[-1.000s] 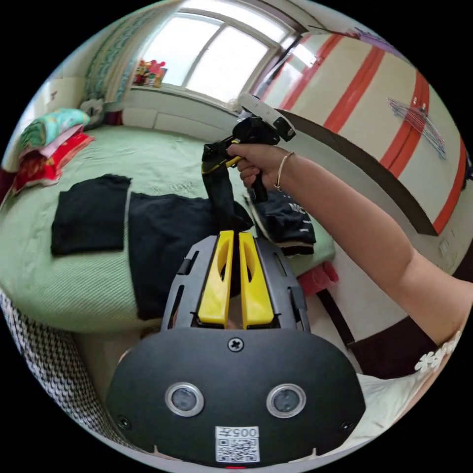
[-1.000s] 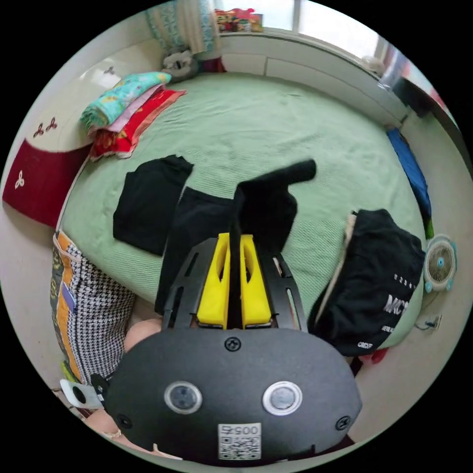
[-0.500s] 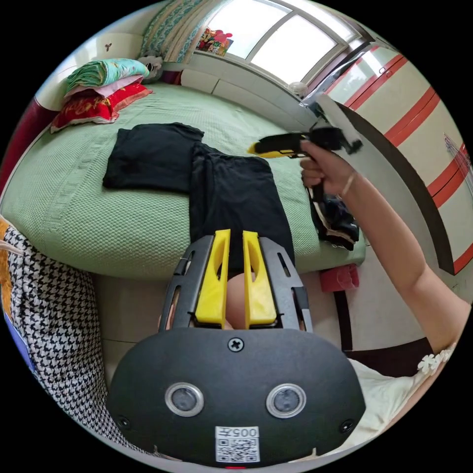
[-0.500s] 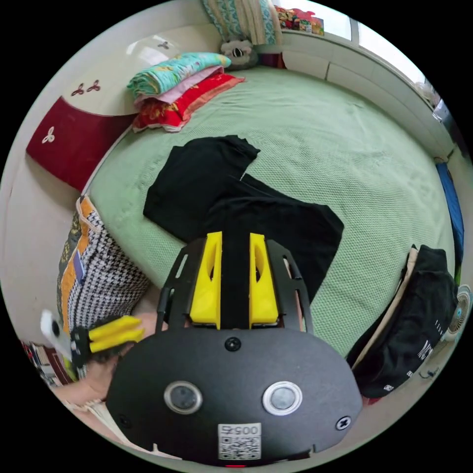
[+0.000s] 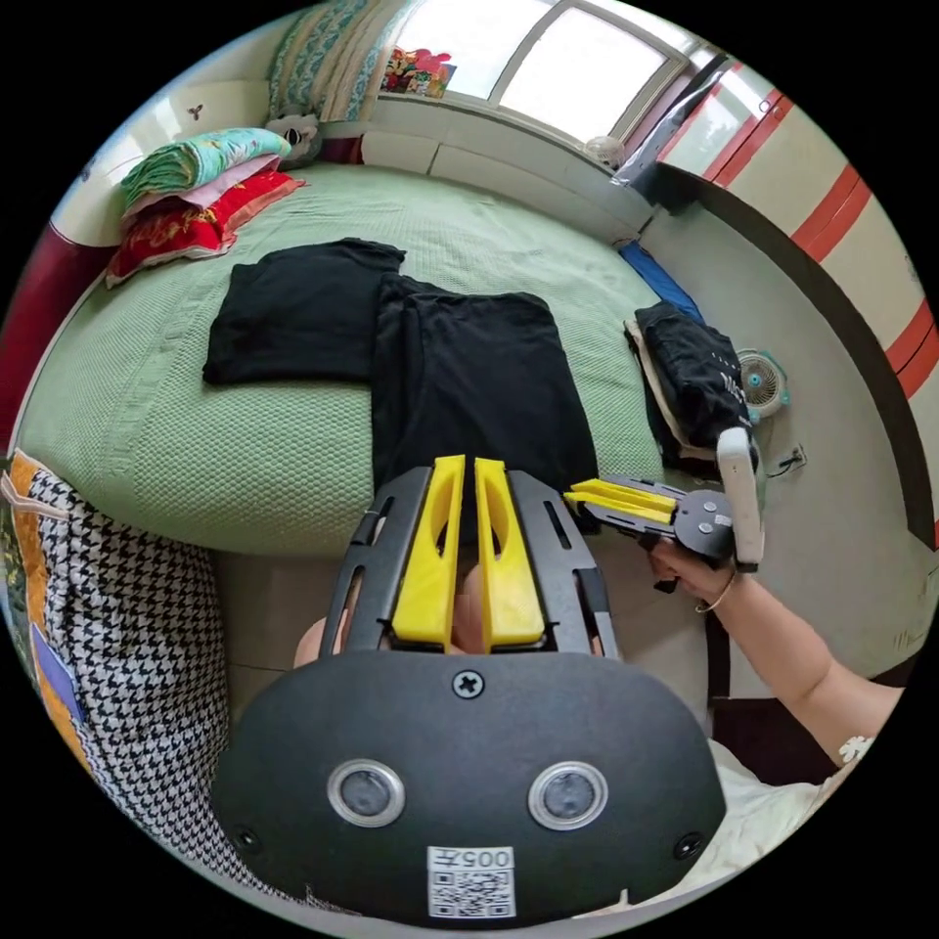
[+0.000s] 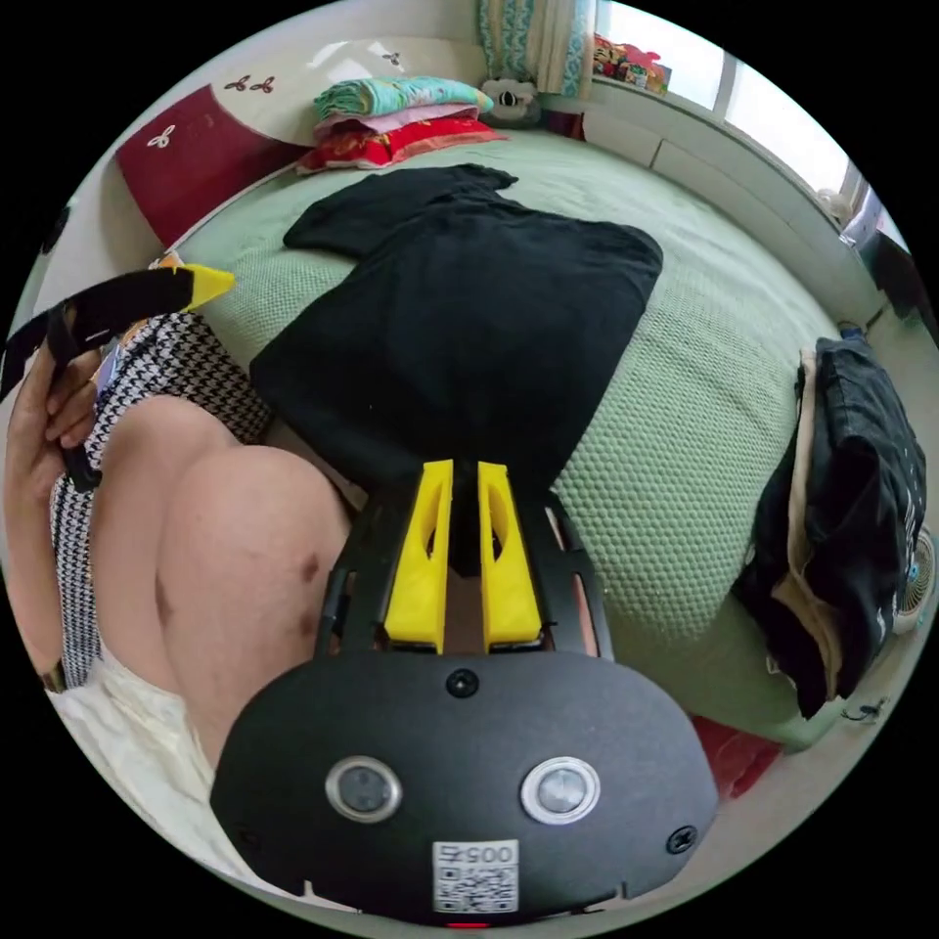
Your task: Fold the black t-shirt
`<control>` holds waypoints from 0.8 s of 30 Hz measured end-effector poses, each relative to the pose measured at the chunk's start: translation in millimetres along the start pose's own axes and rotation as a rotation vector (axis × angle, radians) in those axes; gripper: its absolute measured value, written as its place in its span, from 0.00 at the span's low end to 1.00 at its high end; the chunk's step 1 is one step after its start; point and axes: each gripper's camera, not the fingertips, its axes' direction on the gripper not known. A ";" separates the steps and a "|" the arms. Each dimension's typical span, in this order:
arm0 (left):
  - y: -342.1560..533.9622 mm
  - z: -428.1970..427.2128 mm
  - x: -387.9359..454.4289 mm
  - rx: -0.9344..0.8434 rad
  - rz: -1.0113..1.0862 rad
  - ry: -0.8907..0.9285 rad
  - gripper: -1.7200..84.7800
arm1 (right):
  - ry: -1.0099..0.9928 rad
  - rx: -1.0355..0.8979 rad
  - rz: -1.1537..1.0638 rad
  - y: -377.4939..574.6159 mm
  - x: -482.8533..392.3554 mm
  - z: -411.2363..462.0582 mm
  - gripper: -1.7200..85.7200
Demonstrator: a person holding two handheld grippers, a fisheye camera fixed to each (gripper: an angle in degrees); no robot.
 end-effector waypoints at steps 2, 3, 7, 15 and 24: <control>0.4 2.6 1.6 0.002 0.000 -0.017 0.06 | 0.012 0.014 -0.016 7.0 -3.9 -12.5 0.07; 0.4 6.1 2.2 -0.003 -0.001 -0.029 0.06 | 0.042 0.054 -0.045 16.0 -7.7 -21.0 0.07; 0.4 24.4 0.8 -0.037 -0.011 -0.070 0.06 | 0.102 0.023 -0.028 41.2 -4.3 -15.8 0.09; -1.7 58.0 0.7 -0.090 -0.006 -0.095 0.07 | -0.013 0.012 0.053 59.2 21.7 -20.5 0.11; 2.4 94.1 -7.5 -0.084 -0.010 -0.010 0.20 | -0.061 0.297 0.161 18.9 94.9 -61.3 0.15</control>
